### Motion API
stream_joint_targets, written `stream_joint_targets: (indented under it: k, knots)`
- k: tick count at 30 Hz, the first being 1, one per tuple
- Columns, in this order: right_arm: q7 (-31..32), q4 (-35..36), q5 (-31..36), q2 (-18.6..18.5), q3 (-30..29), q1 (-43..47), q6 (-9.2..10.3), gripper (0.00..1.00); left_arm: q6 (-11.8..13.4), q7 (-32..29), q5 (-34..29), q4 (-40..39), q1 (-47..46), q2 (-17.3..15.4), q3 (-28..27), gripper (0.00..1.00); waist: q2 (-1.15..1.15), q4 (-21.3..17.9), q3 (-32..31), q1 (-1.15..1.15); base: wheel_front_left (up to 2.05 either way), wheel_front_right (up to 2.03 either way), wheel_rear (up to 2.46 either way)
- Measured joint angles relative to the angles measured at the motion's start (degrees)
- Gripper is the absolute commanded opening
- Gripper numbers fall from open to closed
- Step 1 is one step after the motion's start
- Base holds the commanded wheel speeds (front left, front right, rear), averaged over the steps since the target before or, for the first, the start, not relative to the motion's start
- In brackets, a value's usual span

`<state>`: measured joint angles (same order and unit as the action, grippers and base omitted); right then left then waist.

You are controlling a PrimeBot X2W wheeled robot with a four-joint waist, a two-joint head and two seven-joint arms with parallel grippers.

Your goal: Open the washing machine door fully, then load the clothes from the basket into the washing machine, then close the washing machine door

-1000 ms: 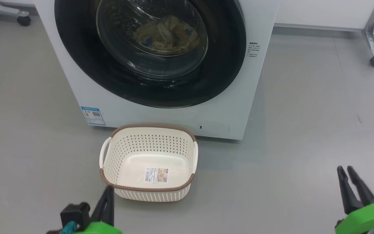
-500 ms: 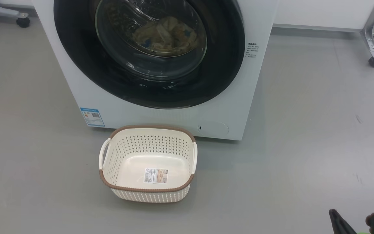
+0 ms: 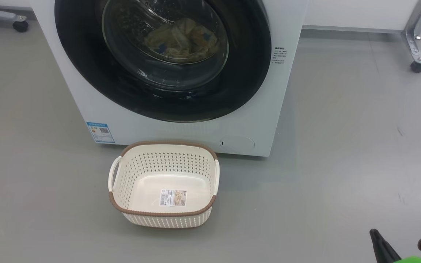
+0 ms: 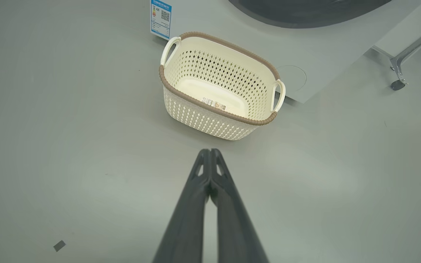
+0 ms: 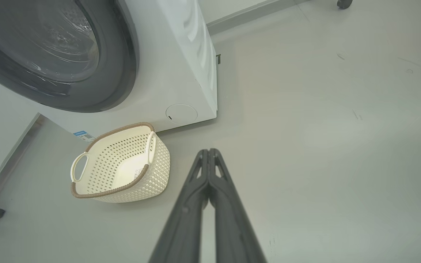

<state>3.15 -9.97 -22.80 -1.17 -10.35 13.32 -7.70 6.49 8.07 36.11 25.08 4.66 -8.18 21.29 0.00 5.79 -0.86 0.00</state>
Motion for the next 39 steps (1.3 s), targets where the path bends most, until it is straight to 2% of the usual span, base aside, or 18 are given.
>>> stream_joint_targets:
  k: [39]
  knots:
    - [1.4, -2.2, -25.2, 0.0, 1.0, -5.9, 0.01, 0.00, -5.0, -5.1, 20.4, -3.2, -2.8, 1.9, -9.0, 0.00, 0.00, -2.1, 0.4, 0.00, 0.00, 0.00, 0.00]
